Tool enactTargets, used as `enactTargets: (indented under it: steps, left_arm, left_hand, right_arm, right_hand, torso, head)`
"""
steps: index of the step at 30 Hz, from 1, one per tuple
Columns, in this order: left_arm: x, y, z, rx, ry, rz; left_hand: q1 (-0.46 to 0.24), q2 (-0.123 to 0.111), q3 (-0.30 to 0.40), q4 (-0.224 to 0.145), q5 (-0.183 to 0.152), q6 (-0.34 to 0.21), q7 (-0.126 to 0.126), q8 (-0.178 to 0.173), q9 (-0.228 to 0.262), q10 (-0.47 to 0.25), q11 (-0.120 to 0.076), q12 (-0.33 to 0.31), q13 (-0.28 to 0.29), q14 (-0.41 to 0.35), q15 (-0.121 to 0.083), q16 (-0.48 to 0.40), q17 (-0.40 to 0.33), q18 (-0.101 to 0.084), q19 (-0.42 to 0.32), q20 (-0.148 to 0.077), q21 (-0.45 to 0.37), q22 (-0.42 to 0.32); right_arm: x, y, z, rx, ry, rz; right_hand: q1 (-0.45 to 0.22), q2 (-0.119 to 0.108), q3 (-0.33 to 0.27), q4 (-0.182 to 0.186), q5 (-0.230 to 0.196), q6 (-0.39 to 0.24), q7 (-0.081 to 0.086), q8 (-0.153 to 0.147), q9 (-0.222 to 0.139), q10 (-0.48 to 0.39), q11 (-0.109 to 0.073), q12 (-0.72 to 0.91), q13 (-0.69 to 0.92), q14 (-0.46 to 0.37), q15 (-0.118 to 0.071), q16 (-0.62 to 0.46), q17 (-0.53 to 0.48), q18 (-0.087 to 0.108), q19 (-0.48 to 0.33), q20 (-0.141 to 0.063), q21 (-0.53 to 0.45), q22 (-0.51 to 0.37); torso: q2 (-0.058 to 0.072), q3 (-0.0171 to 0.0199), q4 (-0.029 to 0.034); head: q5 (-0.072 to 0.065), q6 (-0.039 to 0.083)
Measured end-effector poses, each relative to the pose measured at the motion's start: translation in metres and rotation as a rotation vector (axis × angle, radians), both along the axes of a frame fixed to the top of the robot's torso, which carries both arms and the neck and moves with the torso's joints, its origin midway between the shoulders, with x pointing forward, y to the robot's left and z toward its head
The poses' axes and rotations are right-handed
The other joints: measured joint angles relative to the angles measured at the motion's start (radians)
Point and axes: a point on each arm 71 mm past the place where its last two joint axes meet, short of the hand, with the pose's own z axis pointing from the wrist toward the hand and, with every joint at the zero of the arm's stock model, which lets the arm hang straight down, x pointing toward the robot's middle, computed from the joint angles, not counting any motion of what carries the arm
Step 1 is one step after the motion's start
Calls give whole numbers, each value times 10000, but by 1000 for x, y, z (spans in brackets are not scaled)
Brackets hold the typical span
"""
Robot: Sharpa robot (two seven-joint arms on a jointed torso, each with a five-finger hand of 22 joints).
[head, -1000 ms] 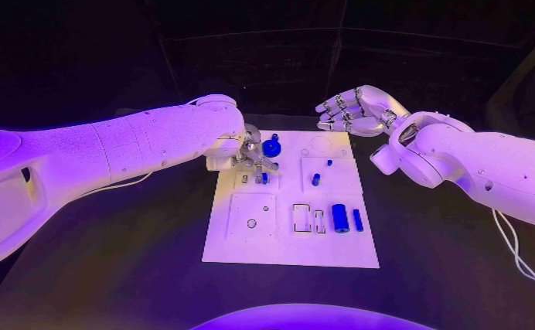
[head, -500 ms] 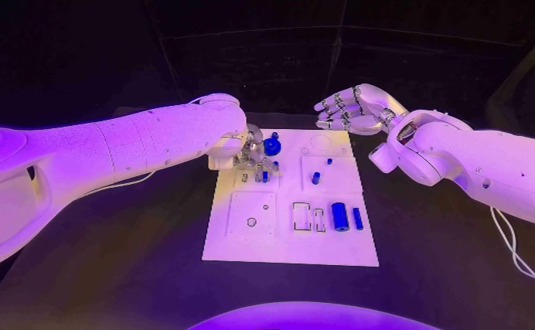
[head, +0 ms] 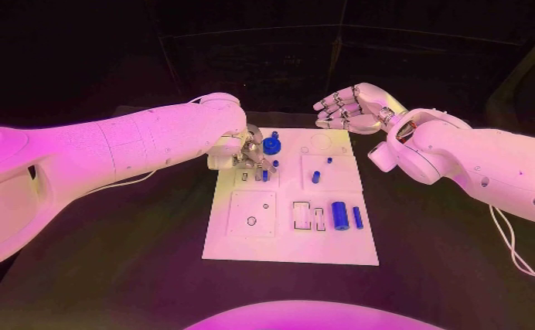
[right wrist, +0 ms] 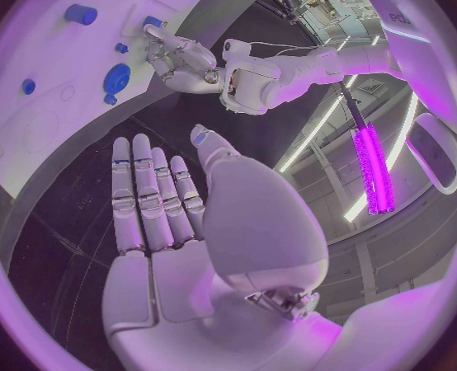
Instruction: Assemble the parts on the task board
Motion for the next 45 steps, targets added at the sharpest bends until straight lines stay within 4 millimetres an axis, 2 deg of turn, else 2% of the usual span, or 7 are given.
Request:
enactTargets:
  steps: [21,26,31,37,41,43,45]
  left_arm:
    - [-1,-3,-2,79,129,-116]
    - [0,-4,-3,92,153,-120]
    - [0,-3,-3,105,175,-129]
    - [-1,-4,-2,60,164,-174]
    - [-2,-3,-1,-26,155,-180]
    - [-3,0,-2,-98,163,-134]
    - [-4,3,-3,-176,171,-74]
  left_hand:
    - [230,-46,308,-309,0,-70,1,84,98,0,0,0,19,0,1,0,-1,0,0,0,0,53]
    - [271,-5,418,-359,0,-107,-36,84,115,0,0,0,19,0,0,0,-1,0,0,0,0,65]
    - [492,95,709,-593,0,-142,-71,84,149,-5,-5,0,18,0,0,-1,-1,1,0,0,0,78]
    - [1256,223,1887,-1343,-39,-327,-104,27,133,-119,-71,-124,-33,1,-75,-1,-1,1,-55,-92,0,137]
    - [1486,227,2237,-993,-28,-382,-90,-79,110,-107,-113,-152,-40,2,-75,30,-1,2,-39,-108,55,217]
    - [1226,3,2789,-618,81,-392,-70,-25,189,-67,-85,-209,-40,2,-75,38,-1,1,-39,-108,55,261]
    - [680,-315,3840,-841,82,-386,-63,85,279,24,-59,-209,-19,2,-75,38,-1,1,-39,-108,55,289]
  right_arm:
    - [1,2,-1,-12,22,55]
    - [1,2,-1,-13,27,62]
    - [1,3,-1,-16,31,69]
    - [1,3,-1,-19,39,83]
    - [1,3,-1,-23,46,91]
    - [1,3,-1,-26,51,96]
    - [2,3,-1,-30,56,98]
  right_hand:
    - [0,0,0,1,0,-23,-22,0,0,1,0,-2,-12,0,0,1,-10,0,-1,0,0,-7]
    - [0,0,0,1,0,-23,-23,0,0,1,0,-2,-12,0,0,1,-10,0,-1,0,0,-6]
    - [0,0,0,1,0,-22,-22,0,0,1,0,37,-22,0,0,1,-21,0,-1,0,-44,-14]
    - [0,0,0,2,0,-22,-23,0,1,1,0,39,-31,0,0,2,-29,1,-1,0,-47,-19]
    - [0,0,0,2,0,-22,-22,41,0,1,0,38,-31,0,0,2,-29,0,-1,0,-47,-19]
    - [0,0,0,2,0,-22,-23,41,0,2,0,38,-31,0,0,2,-29,0,-1,0,-47,-19]
    - [0,0,14,-12,0,-22,-23,41,0,1,0,37,-46,0,0,-25,-44,0,-1,0,-47,-28]
  torso:
    - [7,2,-6]
    - [10,2,-6]
    - [10,4,-6]
    - [9,4,-5]
    - [9,4,-4]
    - [8,4,-3]
    - [6,5,0]
  head:
    - [-35,-66]
    - [-26,-77]
    - [-21,-96]
    - [-27,-122]
    - [-35,-157]
    - [-39,-162]
    - [-47,-168]
